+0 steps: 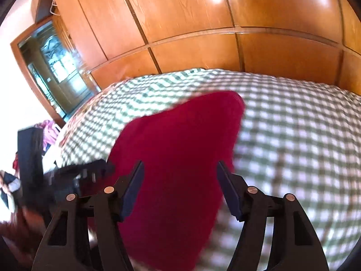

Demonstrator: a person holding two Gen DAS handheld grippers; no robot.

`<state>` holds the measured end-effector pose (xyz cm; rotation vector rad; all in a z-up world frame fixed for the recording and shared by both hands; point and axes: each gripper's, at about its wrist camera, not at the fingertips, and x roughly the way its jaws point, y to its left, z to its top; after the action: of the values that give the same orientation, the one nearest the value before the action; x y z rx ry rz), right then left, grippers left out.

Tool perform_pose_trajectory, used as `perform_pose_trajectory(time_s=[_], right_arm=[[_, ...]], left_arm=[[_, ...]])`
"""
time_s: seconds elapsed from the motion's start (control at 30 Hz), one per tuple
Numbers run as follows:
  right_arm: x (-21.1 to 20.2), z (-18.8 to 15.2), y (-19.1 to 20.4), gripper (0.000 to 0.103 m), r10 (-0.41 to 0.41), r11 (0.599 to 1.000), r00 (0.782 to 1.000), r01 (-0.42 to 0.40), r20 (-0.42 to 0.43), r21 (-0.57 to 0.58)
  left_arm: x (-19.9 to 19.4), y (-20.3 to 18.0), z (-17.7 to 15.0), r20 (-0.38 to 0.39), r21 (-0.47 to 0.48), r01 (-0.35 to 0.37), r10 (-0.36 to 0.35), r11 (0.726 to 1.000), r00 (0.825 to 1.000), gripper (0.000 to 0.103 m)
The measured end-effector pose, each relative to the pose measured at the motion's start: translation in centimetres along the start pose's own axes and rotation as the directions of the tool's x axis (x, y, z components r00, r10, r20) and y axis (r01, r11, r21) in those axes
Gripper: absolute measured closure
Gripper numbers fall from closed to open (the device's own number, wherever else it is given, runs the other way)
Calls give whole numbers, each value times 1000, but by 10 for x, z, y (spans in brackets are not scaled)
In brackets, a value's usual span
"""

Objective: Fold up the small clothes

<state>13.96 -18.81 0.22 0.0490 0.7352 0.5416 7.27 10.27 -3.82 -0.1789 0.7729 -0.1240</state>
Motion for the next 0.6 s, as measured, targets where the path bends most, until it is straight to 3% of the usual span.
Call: perform_pose_trajectory(time_s=[0.07, 0.2, 0.27, 0.5, 0.6], right_arm=[[19, 9, 3, 38, -14, 1000, 1000, 14, -11, 14], [72, 10, -8, 42, -120, 992, 987, 123, -108, 23], [90, 4, -17, 42, -132, 990, 984, 136, -116, 24], [79, 2, -24, 40, -109, 993, 991, 113, -81, 36], [73, 3, -26, 34, -85, 995, 995, 89, -57, 55]], left_arm=[[6, 2, -5, 3, 35, -49, 49, 998, 999, 47], [18, 8, -16, 5, 39, -51, 51, 998, 999, 43], [18, 8, -18, 11, 37, -48, 48, 998, 999, 43], [14, 6, -17, 25, 38, -51, 50, 998, 998, 41], [12, 4, -17, 33, 43, -63, 62, 997, 998, 38]])
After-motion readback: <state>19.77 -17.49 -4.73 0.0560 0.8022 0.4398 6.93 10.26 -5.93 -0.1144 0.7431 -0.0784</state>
